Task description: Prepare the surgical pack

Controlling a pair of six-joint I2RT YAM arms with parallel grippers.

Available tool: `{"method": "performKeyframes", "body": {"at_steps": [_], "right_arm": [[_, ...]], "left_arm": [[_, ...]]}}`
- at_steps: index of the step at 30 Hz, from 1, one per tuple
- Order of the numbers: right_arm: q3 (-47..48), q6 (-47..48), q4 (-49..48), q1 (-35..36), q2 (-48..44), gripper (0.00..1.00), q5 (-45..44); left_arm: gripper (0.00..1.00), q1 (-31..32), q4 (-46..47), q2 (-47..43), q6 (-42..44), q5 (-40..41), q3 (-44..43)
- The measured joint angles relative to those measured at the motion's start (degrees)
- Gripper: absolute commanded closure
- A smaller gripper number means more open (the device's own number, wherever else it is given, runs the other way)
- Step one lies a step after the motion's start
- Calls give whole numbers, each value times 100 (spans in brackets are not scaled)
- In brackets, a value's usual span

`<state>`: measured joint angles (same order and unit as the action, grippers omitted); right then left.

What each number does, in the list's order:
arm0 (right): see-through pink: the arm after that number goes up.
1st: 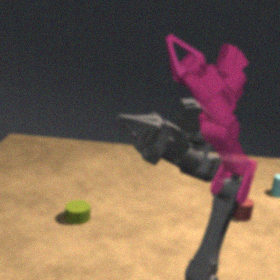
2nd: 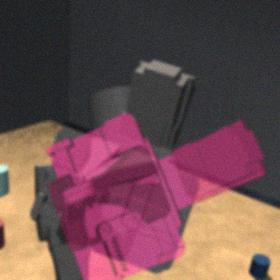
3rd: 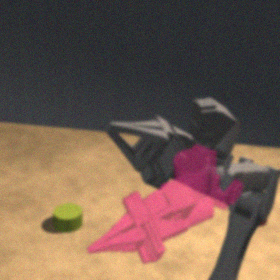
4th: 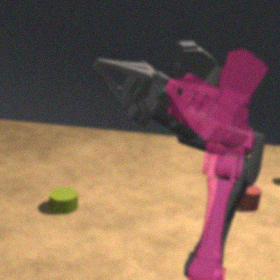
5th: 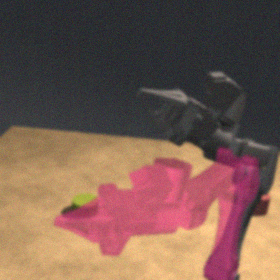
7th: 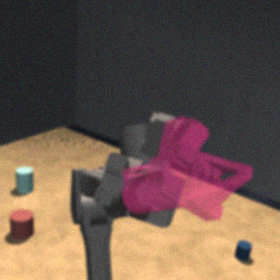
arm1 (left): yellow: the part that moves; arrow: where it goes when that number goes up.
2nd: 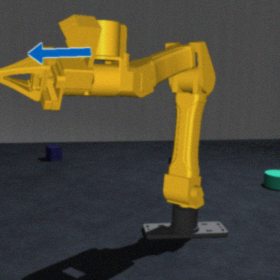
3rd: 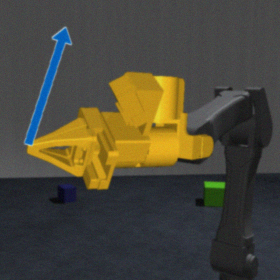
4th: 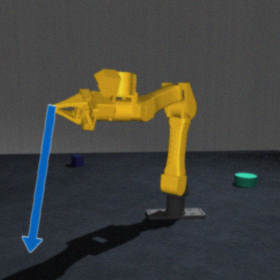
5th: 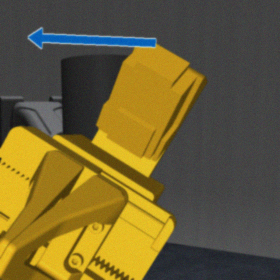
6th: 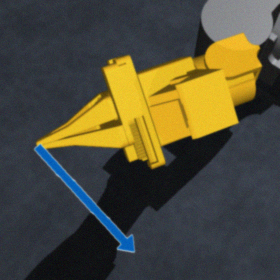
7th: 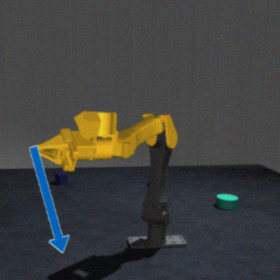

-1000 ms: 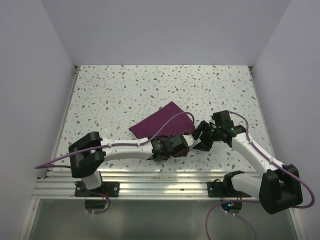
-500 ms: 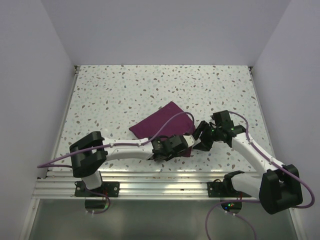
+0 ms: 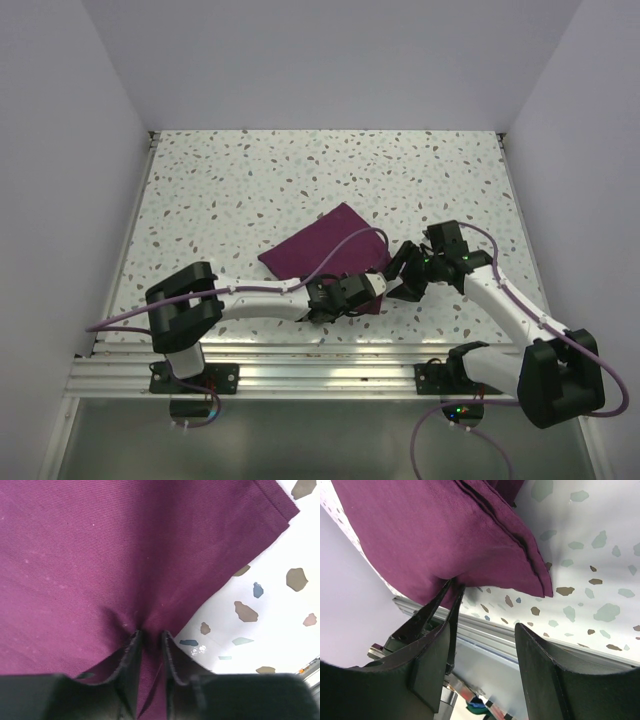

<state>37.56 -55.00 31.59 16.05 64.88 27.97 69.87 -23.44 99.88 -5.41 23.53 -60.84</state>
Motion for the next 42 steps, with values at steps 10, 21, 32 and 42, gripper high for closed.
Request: {"method": "performKeyframes", "body": {"at_steps": [10, 21, 32, 42], "right_arm": [[0, -2, -4, 2, 37, 42, 9], [0, -2, -7, -4, 44, 42, 7], [-33, -83, -11, 17, 0, 43, 20], [-101, -138, -4, 17, -66, 43, 20]], "left_arm": [[100, -11, -155, -4, -2, 59, -68], [100, -24, -669, -74, -2, 17, -452], [100, -205, -704, -605, -2, -129, -820], [12, -208, -605, -807, 22, -509, -398]]}}
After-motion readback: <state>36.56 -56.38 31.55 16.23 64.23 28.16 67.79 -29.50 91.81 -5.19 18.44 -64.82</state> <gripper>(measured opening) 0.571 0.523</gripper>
